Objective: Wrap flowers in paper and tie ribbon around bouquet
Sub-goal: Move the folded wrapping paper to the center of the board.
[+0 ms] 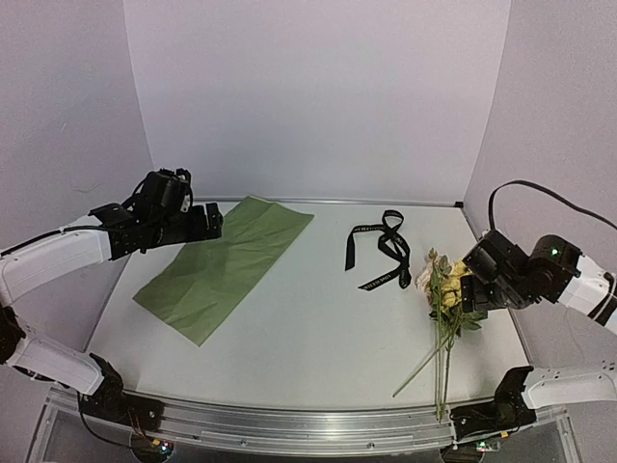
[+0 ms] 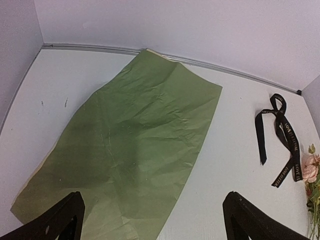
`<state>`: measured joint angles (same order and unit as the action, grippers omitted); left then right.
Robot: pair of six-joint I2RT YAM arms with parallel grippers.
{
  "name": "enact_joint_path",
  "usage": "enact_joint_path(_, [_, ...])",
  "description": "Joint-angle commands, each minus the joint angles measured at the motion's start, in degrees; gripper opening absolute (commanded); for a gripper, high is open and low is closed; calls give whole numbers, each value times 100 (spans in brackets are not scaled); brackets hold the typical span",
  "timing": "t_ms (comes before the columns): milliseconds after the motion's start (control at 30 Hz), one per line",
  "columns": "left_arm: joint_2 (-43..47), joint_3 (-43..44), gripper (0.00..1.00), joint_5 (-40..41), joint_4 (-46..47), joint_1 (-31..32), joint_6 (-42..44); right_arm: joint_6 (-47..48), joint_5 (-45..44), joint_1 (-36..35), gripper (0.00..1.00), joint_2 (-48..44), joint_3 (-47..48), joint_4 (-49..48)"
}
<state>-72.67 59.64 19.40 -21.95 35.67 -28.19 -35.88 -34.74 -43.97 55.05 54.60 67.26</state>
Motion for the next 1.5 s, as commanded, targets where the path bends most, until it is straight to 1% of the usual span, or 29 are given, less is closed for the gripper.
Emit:
enact_joint_path(0, [-72,124,100,471,-122,-26,-268,-51,151,2,98,125,1,65])
enact_joint_path(67, [-198,46,100,425,-110,-166,-362,31,262,2,98,231,72,36])
enact_joint_path(133, [-459,4,100,94,-58,-452,-371,140,405,2,98,352,132,-66])
enact_joint_path(167, [-623,-3,100,-44,-23,-573,-394,188,494,2,98,398,147,-125])
enact_joint_path(233, [-1017,21,100,-601,81,-1064,-481,378,659,2,98,591,195,-326])
enact_joint_path(367, [-1869,71,100,-956,520,-1582,-491,539,998,11,98,969,379,-510])
enact_joint_path(500, [-2626,204,100,-1462,1042,-1814,-449,640,1339,19,98,1240,500,-710])
enact_joint_path(667, [-3439,511,100,-1699,1300,-1851,-516,679,1559,28,98,1516,602,-866])
enact_joint_path(833, [-3809,538,100,-1898,1508,-1853,-607,639,1703,29,98,1738,648,-971])
enact_joint_path(1000, [-3828,371,100,-2184,1585,-1715,-806,563,1832,35,98,1866,643,-1004])
enact_joint_path(1100, [-3680,261,100,-2086,1423,-1410,-924,524,1838,33,98,1899,608,-1000])
enact_joint_path(1200, [-3476,126,100,-1921,1238,-912,-1072,492,1858,36,98,1899,554,-1010])
enact_joint_path(1300, [-3122,-54,100,-1695,1007,-621,-1264,478,2042,28,98,1915,535,-1020])
enact_joint_path(1367, [-2761,-175,100,-1659,867,-614,-1386,457,2216,28,98,1947,548,-1044])
enact_joint_path(1467, [-2146,-154,100,-1457,275,-614,-1562,421,2530,26,98,2080,633,-1134])
